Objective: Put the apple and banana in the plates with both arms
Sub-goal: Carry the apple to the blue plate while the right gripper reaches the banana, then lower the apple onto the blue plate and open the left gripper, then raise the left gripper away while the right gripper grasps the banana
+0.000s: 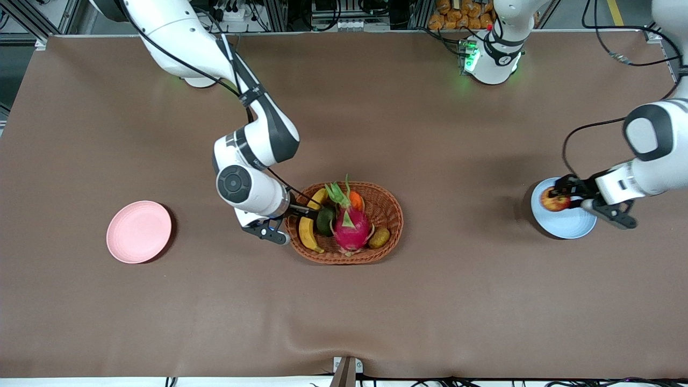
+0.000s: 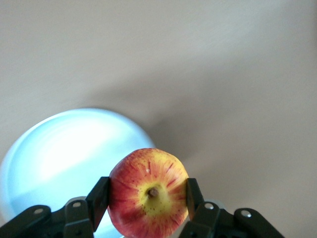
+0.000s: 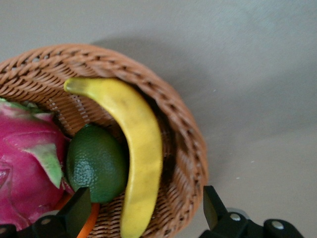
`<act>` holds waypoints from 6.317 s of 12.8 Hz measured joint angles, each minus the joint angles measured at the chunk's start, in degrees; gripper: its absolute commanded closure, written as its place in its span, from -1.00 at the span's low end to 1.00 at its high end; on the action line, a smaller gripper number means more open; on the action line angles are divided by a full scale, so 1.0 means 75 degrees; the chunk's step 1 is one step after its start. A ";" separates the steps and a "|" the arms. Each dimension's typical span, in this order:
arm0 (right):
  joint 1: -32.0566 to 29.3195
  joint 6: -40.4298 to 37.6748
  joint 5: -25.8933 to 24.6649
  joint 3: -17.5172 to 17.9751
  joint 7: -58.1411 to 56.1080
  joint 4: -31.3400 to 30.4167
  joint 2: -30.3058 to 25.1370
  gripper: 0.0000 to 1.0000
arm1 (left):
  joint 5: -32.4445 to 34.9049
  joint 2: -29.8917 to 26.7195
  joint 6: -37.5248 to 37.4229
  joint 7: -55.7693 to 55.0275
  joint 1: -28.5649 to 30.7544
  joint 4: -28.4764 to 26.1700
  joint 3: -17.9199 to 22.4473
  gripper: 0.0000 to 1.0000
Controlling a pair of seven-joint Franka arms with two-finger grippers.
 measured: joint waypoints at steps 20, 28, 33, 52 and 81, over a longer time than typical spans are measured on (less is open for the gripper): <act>0.0510 0.0325 -0.0004 -0.0040 0.0313 -0.0286 0.0245 -0.51 | 0.1123 0.1193 0.1684 0.0493 0.0689 -0.0507 0.0002 -1.00; 0.0569 0.0468 -0.0004 -0.0037 0.0312 -0.0434 0.0246 -0.30 | 0.1134 0.1198 0.0546 0.0195 0.0853 0.0524 -0.0307 -1.00; 0.0588 0.0476 -0.0004 -0.0038 0.0313 -0.0459 0.0242 -0.30 | 0.1134 0.0986 -0.0951 -0.1034 0.0828 0.1491 -0.1124 -1.00; 0.0738 0.0259 -0.0201 -0.0057 -0.0318 -0.0545 0.0033 -0.31 | 0.0505 -0.1140 -0.2966 -0.2599 -0.4854 0.2038 0.3514 -1.00; 0.0424 -0.0136 -0.1342 -0.0226 -0.0776 -0.0119 -0.0127 1.00 | 0.0637 -0.2664 -0.5016 -0.5264 -0.5218 0.3121 0.3555 -1.00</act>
